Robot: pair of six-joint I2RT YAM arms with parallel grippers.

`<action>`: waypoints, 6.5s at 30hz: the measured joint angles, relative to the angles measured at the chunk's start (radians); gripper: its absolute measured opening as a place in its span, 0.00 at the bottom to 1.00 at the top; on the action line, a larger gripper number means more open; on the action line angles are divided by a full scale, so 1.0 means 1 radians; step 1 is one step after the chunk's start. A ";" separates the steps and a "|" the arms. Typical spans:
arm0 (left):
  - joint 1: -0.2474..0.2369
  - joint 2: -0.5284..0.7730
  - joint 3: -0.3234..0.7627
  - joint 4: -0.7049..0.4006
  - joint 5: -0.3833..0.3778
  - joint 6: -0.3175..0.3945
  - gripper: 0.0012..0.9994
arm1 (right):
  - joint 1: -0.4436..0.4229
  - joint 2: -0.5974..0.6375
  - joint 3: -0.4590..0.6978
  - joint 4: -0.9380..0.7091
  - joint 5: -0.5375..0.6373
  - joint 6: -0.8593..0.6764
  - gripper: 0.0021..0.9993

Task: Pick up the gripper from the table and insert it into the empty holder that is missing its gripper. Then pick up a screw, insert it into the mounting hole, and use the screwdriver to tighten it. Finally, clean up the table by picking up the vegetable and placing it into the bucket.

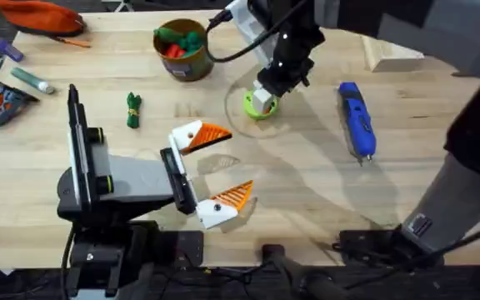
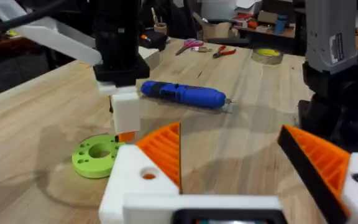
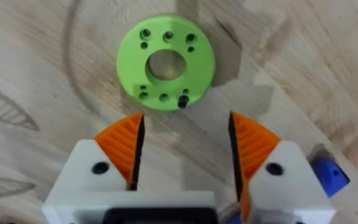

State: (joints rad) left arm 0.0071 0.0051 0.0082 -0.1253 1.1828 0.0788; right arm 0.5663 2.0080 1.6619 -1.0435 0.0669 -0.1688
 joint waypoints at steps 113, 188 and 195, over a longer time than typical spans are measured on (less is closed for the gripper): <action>0.000 0.000 0.000 0.000 0.000 0.000 0.99 | 0.016 -0.219 0.057 -0.040 0.000 0.019 0.00; 0.000 0.000 0.000 0.000 0.000 0.000 0.99 | 0.557 -0.122 0.458 -0.300 -0.008 -0.124 0.00; 0.000 0.000 0.000 0.000 0.000 0.000 0.99 | 0.557 -0.095 0.458 -0.298 -0.008 -0.124 0.00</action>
State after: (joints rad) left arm 0.0071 0.0052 0.0082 -0.1257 1.1828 0.0788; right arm 1.1229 1.9132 2.1201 -1.3418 0.0590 -0.2932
